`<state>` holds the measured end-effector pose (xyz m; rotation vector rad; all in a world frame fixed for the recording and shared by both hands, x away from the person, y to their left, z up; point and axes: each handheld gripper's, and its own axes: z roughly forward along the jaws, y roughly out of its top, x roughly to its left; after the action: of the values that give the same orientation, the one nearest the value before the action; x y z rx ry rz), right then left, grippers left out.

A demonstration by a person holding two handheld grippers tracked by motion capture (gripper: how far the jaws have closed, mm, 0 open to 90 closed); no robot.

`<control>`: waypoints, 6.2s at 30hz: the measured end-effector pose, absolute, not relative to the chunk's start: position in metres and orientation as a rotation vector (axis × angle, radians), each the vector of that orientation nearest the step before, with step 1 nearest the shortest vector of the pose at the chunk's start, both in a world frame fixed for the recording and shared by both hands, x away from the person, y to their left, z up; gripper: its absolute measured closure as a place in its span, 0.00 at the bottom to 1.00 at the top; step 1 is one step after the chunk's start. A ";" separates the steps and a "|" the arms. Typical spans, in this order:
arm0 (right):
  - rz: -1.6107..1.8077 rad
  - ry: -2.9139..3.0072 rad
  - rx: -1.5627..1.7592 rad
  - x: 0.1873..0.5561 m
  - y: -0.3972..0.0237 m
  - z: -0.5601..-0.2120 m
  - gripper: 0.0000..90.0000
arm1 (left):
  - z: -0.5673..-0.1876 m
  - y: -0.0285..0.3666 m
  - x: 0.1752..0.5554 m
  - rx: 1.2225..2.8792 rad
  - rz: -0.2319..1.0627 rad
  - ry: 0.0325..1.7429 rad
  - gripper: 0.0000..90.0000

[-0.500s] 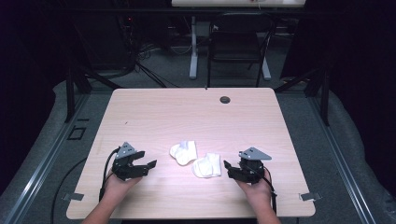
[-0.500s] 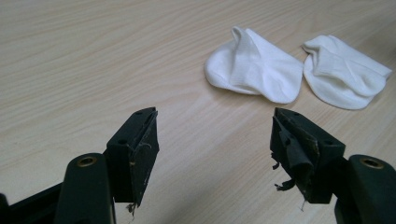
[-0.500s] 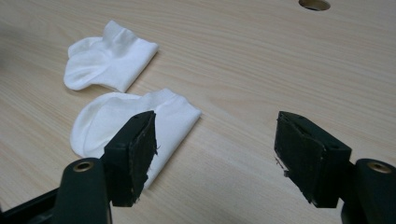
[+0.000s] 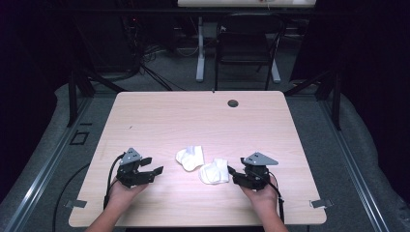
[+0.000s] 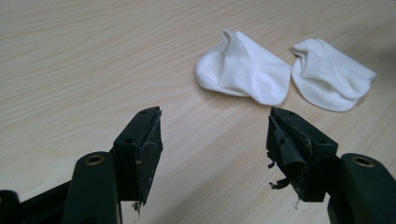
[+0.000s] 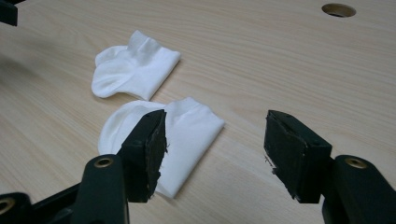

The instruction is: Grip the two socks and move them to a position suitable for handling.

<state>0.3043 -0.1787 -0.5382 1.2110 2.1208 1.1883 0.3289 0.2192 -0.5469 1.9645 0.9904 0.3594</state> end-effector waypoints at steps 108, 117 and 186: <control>1.304 2.430 1.071 0.309 -0.087 -0.552 0.97 | -0.565 0.153 0.302 2.092 0.190 0.765 0.65; 1.353 2.401 1.032 0.304 -0.088 -0.543 0.97 | -0.570 0.142 0.296 2.127 0.172 0.722 0.70; 1.141 2.394 1.067 0.298 -0.148 -0.547 0.85 | -0.581 0.144 0.303 2.225 0.257 0.723 0.83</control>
<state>0.2985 -0.1478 -0.5470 1.0673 2.3942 1.1408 0.3030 0.1441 -0.5812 2.2254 0.7231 0.2566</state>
